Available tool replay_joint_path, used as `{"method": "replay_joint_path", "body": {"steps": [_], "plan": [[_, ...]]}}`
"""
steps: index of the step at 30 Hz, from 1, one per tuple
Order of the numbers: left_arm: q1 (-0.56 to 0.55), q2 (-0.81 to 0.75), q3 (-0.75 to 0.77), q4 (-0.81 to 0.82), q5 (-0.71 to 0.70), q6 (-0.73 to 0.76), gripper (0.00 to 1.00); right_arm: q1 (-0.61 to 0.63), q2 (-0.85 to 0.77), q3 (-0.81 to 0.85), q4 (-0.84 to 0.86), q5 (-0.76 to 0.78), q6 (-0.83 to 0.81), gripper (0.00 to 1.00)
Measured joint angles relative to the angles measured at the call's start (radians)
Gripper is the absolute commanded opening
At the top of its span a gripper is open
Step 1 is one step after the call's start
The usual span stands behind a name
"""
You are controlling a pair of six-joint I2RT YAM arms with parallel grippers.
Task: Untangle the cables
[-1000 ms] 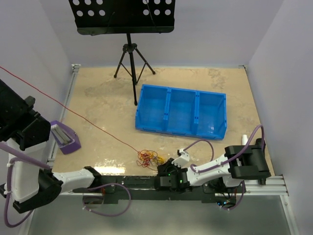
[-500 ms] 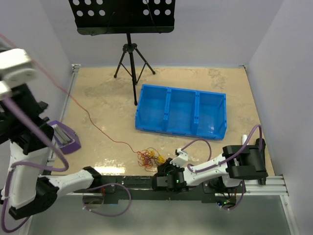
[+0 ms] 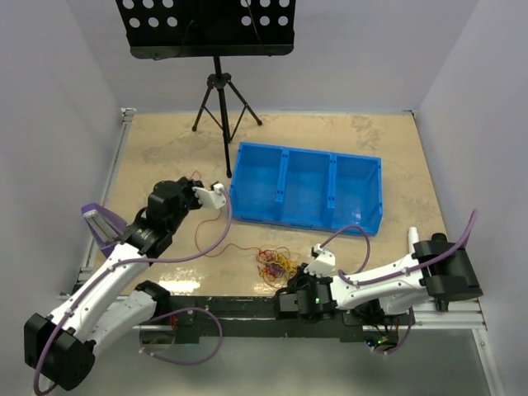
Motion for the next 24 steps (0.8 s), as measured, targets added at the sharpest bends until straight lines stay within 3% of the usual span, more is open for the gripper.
{"method": "replay_joint_path", "body": {"steps": [1,3,5,7,16,24], "plan": [[0.027,-0.004,-0.031,-0.010,0.008,-0.011,0.00,0.000,-0.015,0.000,-0.012,0.000,-0.001,0.00],[0.059,-0.002,-0.059,-0.021,0.015,-0.029,0.25,0.000,-0.036,0.000,-0.025,0.002,-0.002,0.00],[0.066,0.011,-0.063,-0.044,0.037,-0.053,0.44,0.000,-0.036,0.000,-0.031,0.002,-0.002,0.00],[0.068,0.022,-0.061,-0.081,0.085,-0.078,0.56,0.000,-0.026,0.000,-0.029,0.002,-0.002,0.00],[0.061,-0.001,-0.002,-0.426,0.530,-0.066,0.64,0.000,0.022,0.002,0.031,0.001,-0.003,0.00],[-0.040,0.076,-0.009,-0.480,0.774,-0.069,0.65,0.000,0.026,0.003,0.093,0.002,-0.006,0.00]]}}
